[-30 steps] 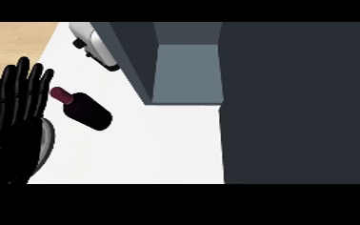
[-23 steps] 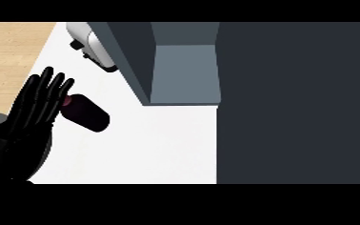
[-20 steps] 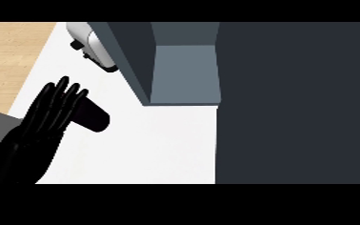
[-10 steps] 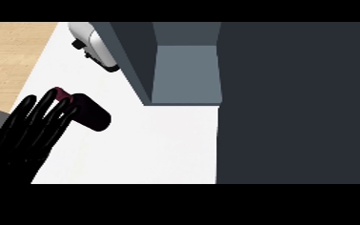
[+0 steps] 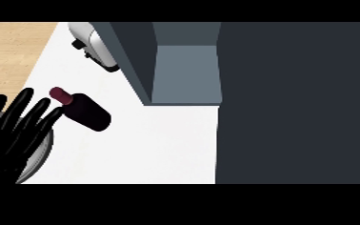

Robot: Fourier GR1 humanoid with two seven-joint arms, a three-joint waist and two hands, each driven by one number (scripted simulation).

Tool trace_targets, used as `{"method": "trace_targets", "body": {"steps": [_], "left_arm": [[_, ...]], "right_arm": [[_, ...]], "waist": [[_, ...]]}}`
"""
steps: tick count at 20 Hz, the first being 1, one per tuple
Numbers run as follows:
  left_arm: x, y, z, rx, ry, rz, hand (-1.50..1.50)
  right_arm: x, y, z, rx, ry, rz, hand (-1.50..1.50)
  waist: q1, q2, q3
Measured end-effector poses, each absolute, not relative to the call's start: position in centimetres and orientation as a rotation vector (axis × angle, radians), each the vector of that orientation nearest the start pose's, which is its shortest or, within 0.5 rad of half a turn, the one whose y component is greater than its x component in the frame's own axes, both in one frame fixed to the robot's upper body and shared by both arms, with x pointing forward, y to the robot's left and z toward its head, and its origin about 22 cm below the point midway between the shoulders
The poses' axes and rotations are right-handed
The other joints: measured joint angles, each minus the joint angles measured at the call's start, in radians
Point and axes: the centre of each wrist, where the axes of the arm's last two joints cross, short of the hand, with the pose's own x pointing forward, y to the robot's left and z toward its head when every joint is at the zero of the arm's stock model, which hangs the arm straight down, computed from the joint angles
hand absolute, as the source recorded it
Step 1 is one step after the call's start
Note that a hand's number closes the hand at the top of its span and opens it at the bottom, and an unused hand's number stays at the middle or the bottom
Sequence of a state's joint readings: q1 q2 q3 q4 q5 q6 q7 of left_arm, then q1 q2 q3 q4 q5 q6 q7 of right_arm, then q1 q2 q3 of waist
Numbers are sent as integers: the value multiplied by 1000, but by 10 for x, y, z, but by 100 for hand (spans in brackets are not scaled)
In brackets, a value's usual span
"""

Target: Pick up the wine, place it into the cabinet and close the cabinet

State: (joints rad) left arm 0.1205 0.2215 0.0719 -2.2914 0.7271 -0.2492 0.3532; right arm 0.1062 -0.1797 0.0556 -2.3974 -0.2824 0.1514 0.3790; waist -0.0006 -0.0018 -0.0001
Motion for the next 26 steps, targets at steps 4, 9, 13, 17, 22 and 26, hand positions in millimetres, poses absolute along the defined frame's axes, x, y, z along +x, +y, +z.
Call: {"method": "trace_targets", "body": {"steps": [4, 9, 13, 17, 22, 26], "left_arm": [[169, 271, 162, -595, -1799, -127, -150], [171, 277, 167, -552, -1807, -102, -150], [171, 293, 175, -509, -1809, -91, -150], [177, 310, 174, -483, -1822, -77, -150], [182, 332, 179, -455, -1825, -57, -150], [192, 349, 173, -426, -1809, -39, -150]], "right_arm": [[156, -235, 172, 269, -1883, 279, -150], [160, -236, 180, 244, -1884, 274, -150], [156, -230, 174, 279, -1881, 264, -150], [157, -229, 178, 269, -1883, 270, -150], [158, -233, 181, 233, -1891, 279, -150], [159, -236, 185, 207, -1890, 282, -150]], "waist": [[-1, 0, 0], [-1, 0, 0], [-2, -1, 0], [-3, -1, 0], [-3, 0, 0], [-5, 0, 0]]}}
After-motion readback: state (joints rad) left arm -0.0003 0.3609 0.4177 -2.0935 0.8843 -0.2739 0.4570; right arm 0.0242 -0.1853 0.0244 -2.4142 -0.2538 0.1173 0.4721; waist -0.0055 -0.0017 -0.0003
